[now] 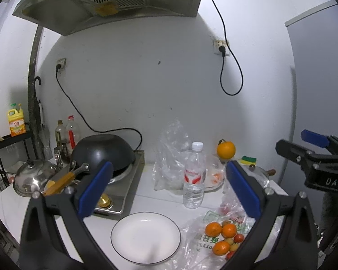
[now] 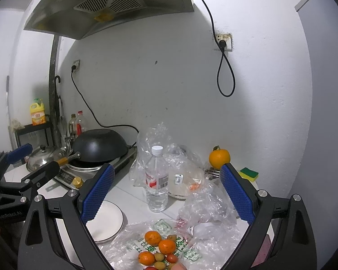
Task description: Organize fruits
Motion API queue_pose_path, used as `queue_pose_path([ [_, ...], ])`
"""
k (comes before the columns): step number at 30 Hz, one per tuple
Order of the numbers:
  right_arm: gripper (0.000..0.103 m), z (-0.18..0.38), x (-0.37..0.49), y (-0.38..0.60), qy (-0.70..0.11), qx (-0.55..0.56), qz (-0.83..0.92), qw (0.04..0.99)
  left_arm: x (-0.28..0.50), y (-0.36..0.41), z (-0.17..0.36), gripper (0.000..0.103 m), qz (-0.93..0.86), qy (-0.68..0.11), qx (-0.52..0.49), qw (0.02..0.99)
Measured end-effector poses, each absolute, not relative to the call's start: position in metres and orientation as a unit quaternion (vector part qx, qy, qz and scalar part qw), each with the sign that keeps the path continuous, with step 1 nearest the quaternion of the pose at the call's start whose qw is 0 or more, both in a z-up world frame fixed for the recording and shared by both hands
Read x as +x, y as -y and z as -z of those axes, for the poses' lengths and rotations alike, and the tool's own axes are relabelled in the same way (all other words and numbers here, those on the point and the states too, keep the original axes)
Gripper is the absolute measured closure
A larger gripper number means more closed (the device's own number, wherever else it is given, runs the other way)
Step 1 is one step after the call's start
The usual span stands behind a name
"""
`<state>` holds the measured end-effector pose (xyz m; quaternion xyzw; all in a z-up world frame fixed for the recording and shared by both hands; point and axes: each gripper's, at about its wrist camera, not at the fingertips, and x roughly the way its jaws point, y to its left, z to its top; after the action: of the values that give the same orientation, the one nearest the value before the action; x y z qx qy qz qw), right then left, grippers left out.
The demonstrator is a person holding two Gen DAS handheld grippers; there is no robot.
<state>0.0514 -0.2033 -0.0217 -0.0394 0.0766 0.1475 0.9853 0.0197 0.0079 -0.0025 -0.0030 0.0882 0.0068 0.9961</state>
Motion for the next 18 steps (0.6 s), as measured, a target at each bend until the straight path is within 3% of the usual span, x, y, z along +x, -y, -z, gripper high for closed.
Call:
queue_pose_path([
  [18, 0.006, 0.0209, 0.0533, 0.2033, -0.078, -0.041, -0.148, 0.985, 0.021, -0.0083, 0.0035, 0.001, -0.007, -0.088, -0.003, 0.996],
])
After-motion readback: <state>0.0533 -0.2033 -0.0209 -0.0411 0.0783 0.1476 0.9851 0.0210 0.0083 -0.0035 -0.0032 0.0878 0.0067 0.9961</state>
